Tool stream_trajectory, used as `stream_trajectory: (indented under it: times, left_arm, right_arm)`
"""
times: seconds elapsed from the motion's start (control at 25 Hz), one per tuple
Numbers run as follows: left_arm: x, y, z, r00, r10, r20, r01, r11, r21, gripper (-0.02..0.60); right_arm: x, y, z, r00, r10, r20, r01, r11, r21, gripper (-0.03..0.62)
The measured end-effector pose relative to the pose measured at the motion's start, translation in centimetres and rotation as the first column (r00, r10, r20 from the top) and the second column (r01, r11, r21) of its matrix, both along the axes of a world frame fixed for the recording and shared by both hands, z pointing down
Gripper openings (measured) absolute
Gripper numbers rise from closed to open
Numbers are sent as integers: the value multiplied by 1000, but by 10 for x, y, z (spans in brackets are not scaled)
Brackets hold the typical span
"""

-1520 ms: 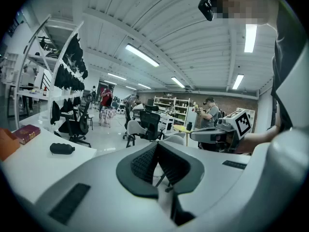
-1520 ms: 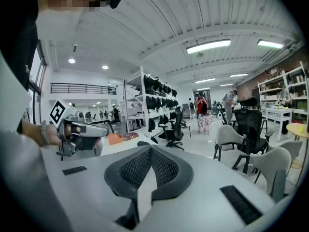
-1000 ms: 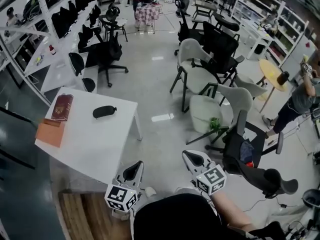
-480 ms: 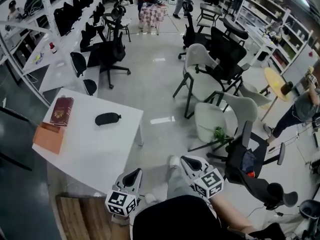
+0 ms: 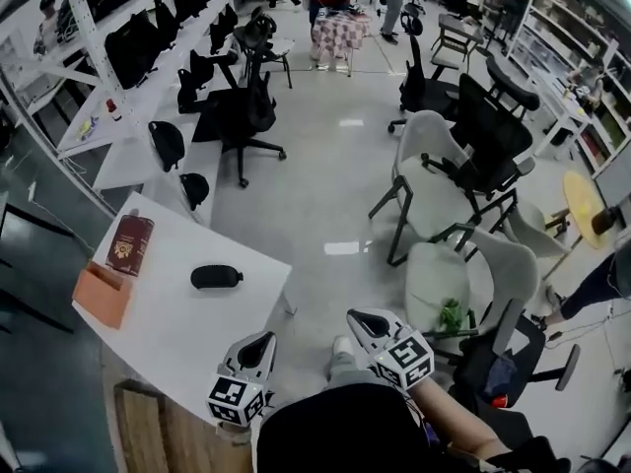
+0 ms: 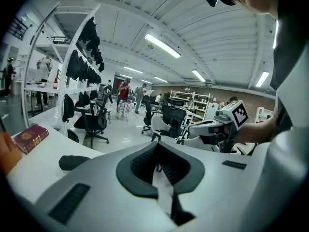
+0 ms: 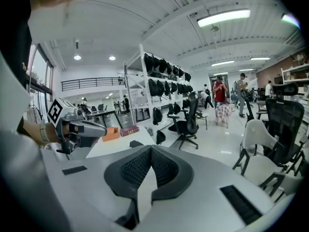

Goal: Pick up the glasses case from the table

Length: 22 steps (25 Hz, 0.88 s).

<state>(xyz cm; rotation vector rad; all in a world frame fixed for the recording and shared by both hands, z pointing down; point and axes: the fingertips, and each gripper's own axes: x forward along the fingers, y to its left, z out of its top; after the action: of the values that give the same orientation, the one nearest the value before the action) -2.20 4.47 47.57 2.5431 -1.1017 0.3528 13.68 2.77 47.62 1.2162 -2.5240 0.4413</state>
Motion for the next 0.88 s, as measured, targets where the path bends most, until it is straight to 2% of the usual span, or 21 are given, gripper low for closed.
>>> stream_trajectory:
  times: [0.24,0.4,0.52,0.64,0.88]
  left_arm:
    - [20,-65,-1,989,-146,-1,146,989,-17,17]
    - [7,-90,4,967,-256,14,256,966,-29,18]
    - [-10,-101,9,950,-310,25,311,950,-41,18]
    - [-29,-107,18,944,-326,55,329,943,-49,18]
    - [-73,-128,36,952,-269,145,278,959,-49,18]
  right_arm:
    - [18,-77,2,994,-103,33,104,994,-20,26]
    - [7,-116,3,980,-194,34,195,980,-24,26]
    - [-10,-137,2,969,-244,44,245,969,-26,26]
    - [-32,-152,5,959,-280,35,281,959,-31,26]
    - [-72,-182,13,960,-280,14,281,959,-46,26]
